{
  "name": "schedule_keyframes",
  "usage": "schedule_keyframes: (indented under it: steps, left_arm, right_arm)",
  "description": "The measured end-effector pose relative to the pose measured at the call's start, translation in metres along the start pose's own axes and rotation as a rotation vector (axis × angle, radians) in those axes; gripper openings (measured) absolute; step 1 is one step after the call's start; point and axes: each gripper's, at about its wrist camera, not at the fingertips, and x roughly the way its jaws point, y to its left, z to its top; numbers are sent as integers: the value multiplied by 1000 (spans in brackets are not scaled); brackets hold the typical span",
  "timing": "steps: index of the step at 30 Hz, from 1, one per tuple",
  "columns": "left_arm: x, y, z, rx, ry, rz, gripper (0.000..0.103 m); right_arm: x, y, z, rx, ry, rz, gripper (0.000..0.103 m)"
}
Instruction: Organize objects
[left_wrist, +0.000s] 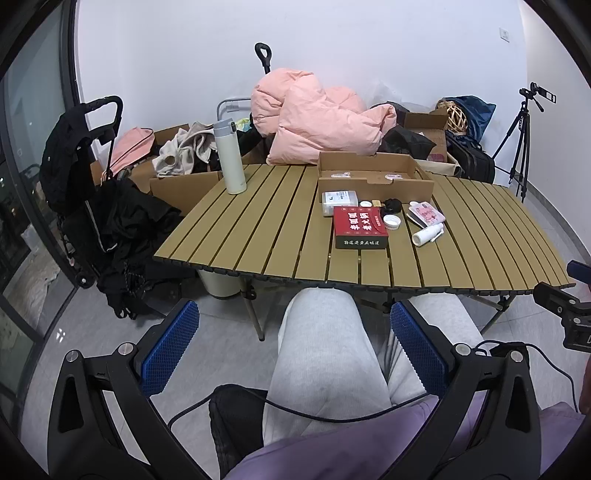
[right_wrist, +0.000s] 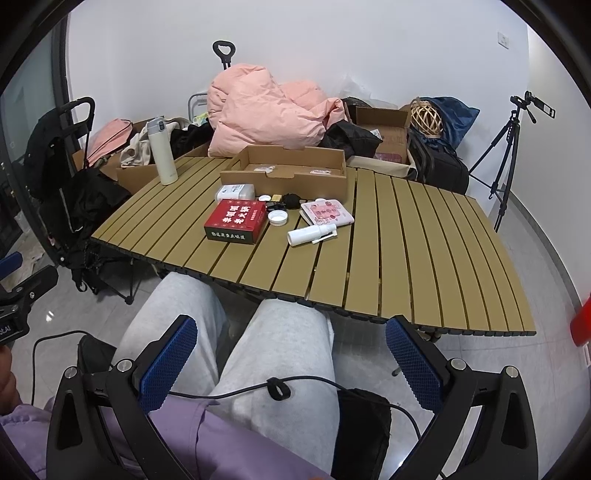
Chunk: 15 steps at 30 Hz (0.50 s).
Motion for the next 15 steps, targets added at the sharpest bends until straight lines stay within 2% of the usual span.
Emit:
schedule_keyframes:
  steps: [15]
  left_arm:
    - [1,-1,-1,0,2,1,103]
  right_arm:
    - [0,0,0,1,0,-1,103]
